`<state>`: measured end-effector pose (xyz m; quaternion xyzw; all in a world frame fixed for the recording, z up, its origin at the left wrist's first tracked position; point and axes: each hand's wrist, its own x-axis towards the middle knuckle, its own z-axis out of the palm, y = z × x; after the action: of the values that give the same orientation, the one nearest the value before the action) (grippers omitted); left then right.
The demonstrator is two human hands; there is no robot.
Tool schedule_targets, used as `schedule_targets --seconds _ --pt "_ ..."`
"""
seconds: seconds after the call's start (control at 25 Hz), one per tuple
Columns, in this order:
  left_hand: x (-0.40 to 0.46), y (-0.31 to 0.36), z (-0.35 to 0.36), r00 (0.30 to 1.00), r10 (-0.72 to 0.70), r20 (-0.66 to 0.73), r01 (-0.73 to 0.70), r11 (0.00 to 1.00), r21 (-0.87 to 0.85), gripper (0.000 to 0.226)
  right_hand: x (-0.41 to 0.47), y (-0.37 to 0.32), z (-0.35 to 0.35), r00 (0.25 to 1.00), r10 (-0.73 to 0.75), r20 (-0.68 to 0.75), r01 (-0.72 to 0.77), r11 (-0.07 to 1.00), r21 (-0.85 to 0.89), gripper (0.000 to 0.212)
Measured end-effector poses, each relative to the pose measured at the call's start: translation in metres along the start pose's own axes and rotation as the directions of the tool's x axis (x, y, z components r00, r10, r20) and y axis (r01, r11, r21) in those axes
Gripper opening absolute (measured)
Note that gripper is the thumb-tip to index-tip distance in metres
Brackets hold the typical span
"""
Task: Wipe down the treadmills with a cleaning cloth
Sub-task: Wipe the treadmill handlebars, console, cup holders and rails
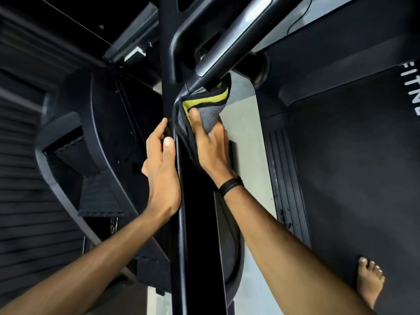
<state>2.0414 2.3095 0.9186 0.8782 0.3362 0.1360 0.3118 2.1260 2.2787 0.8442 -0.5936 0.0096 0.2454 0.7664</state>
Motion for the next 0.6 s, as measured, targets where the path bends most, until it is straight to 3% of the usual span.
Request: schedule_targets --seconds 0.16,0.28,0.36,0.44,0.6 --pt "0.0 -0.001 -0.003 1.0 0.03 0.0 -0.03 1.0 -0.007 0.05 -0.054 0.037 -0.007 0.998 -0.042 0.053 0.037 0.994 0.103 0.079" --pt "-0.001 0.0 0.0 0.999 0.048 0.013 -0.048 0.999 0.007 0.053 -0.026 0.038 -0.008 0.998 0.002 0.065 -0.016 0.974 0.228 0.063" --pt "-0.001 0.0 0.0 0.997 0.073 -0.005 -0.073 0.997 0.002 0.054 0.024 0.026 0.0 0.999 0.034 -0.004 -0.032 0.976 0.216 0.034" --pt "-0.001 -0.002 0.001 0.994 0.108 -0.009 -0.108 0.994 0.004 0.053 0.076 0.006 0.009 0.999 0.023 -0.024 -0.017 0.976 0.216 0.022" --pt "-0.001 -0.005 0.002 0.991 0.129 -0.023 -0.129 0.992 0.002 0.051 0.05 0.011 0.002 0.999 0.001 -0.052 0.007 0.987 0.161 0.024"
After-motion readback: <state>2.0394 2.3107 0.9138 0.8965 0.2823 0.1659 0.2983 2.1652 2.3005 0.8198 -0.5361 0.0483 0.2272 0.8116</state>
